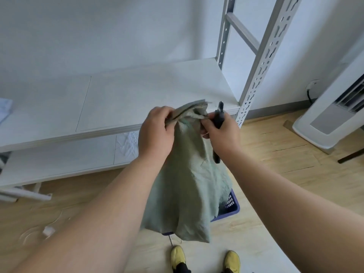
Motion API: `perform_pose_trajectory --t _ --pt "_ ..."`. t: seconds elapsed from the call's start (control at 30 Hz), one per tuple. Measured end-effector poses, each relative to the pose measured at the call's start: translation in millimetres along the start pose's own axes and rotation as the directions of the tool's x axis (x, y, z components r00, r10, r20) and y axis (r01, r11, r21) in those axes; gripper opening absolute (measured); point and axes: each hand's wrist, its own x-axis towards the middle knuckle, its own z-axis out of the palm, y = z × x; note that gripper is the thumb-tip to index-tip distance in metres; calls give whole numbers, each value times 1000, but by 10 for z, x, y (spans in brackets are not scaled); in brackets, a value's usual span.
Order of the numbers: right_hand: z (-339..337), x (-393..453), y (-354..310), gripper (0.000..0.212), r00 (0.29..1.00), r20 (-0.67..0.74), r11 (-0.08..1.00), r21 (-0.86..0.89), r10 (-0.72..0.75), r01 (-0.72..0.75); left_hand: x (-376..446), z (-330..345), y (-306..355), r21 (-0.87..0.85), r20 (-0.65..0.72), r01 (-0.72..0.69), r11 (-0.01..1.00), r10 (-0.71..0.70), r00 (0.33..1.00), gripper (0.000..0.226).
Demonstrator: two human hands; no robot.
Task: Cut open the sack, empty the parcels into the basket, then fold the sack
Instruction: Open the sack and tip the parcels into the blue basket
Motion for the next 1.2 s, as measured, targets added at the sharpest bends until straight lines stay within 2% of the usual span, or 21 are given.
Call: perform_pose_trajectory --t 0.07,0.1,0.2,0.23,0.33,0.37,0.43,0.47,0.53,0.63,0.7,0.73,0.8,0.87,0.9,0.97,1.03,1.13,1.2 --pt "-49 7 -1 5 993 109 994 -110 36 -24 -45 40 -23 70 114 30 997 -38 993 14" --pt "-66 29 -27 6 993 114 990 -140 38 -22 -71 64 -36 91 134 44 995 -56 989 15" --pt "-23 84 -148 16 997 58 998 16 -55 54 -37 23 26 -2 -164 58 998 -57 985 15" --pt "-7 106 -141 16 996 76 999 37 -38 36 -16 14 50 7 -169 52 999 -50 984 15" --pt "-24 116 -88 18 979 173 990 -105 113 -95 -31 60 1 106 56 65 992 -71 996 18" --pt "-37 116 -84 17 981 159 993 -66 109 -99 -46 57 -17 80 31 81 993 -84 996 18" --pt "-61 119 -112 12 995 99 997 64 28 -34 -67 36 -18 -25 -103 76 997 -78 992 17" --pt "-72 114 -104 10 996 88 994 102 34 -43 -79 48 -23 -39 -100 72 997 -76 992 18" --pt "-127 133 -16 9 986 81 986 74 143 -149 -135 77 -52 -23 79 137 990 -135 988 25" --pt "-221 169 44 6 969 75 972 4 234 -235 -259 96 -237 147 328 297 944 -330 885 34" --pt "-235 149 0 11 970 89 974 16 225 -228 -348 121 -401 295 404 326 898 -426 809 29" --pt "-220 127 -38 10 971 82 973 36 225 -229 -380 130 -459 310 407 352 883 -458 790 27" --pt "-187 73 -161 7 985 -8 985 32 171 -170 -388 139 -524 224 341 429 875 -483 806 21" --pt "-162 -9 -384 12 986 -154 987 -153 -67 43 -331 140 -545 135 236 465 875 -484 843 13" --pt "-135 -67 -510 15 967 -157 964 -206 -202 168 -296 138 -545 103 206 464 880 -476 855 12" --pt "-3 -209 -730 20 931 -4 911 -206 -365 357 -239 149 -529 65 202 444 894 -447 871 12" --pt "218 -304 -768 30 888 187 860 -228 -421 456 -206 162 -496 46 207 423 905 -423 882 10" --pt "503 -336 -556 40 861 396 797 -379 -319 470 -211 175 -453 25 188 395 918 -392 901 26" --pt "578 -282 -371 37 889 421 762 -513 -178 396 -235 185 -477 1 206 377 926 -369 906 19"
